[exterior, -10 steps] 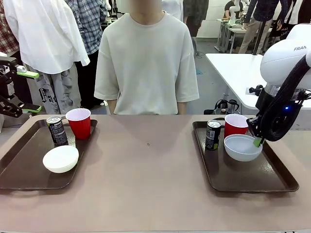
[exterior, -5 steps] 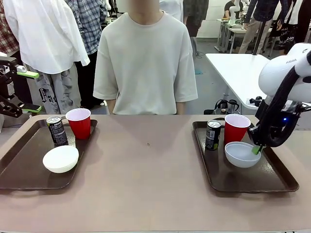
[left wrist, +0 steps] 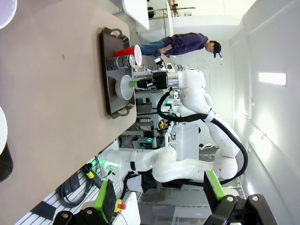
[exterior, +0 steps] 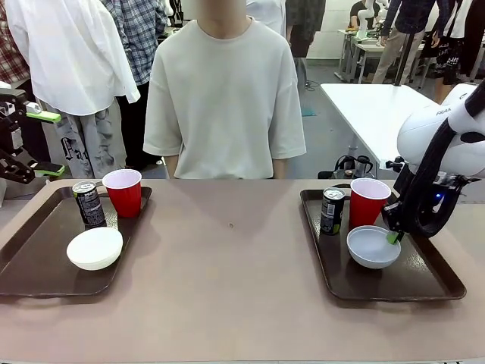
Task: Prepare tableware on both trays.
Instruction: Pick up a Picnic Bowl from the table and place it on a Handle tray.
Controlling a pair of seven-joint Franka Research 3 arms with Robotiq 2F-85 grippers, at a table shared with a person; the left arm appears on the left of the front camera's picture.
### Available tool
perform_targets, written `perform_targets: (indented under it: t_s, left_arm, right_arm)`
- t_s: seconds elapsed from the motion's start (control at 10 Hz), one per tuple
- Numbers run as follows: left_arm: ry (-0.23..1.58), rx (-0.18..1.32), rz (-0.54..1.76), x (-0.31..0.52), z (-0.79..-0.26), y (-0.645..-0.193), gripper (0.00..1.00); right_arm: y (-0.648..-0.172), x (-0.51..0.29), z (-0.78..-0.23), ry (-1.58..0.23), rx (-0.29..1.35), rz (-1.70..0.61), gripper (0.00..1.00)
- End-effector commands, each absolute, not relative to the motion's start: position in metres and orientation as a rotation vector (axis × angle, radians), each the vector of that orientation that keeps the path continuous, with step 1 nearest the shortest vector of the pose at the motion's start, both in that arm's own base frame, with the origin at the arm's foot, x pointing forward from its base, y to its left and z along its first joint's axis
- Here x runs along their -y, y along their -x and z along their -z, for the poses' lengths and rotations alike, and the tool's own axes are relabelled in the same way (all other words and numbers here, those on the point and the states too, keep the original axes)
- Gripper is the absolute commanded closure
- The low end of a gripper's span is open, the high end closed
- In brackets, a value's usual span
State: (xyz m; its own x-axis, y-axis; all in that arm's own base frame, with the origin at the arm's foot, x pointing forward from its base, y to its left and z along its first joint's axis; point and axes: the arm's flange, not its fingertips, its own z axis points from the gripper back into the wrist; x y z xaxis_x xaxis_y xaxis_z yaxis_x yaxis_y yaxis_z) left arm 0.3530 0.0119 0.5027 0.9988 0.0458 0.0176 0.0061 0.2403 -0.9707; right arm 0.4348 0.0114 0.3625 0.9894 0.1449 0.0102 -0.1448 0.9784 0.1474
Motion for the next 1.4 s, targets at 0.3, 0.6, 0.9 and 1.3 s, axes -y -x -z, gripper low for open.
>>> perform_targets:
  t_s: [0.3,0.6,0.9,1.3]
  left_arm:
    - [1.336,0.055,-0.008,-0.013,-0.503,-0.353,0.00]
    - [1.336,0.055,-0.008,-0.013,-0.503,-0.353,0.00]
    - [1.336,0.055,-0.008,-0.013,-0.503,-0.353,0.00]
    - [1.336,0.055,-0.008,-0.013,-0.503,-0.353,0.00]
  right_arm:
    - [-0.421,-0.019,-0.395,-0.199,0.055,-0.131,0.53]
    - [-0.410,-0.031,-0.438,-0.319,-0.101,-0.058,0.33]
    - [-0.389,-0.044,-0.489,-0.592,-0.246,0.138,0.33]
    - [-0.340,-0.027,-0.524,-1.115,-0.082,0.030,0.13]
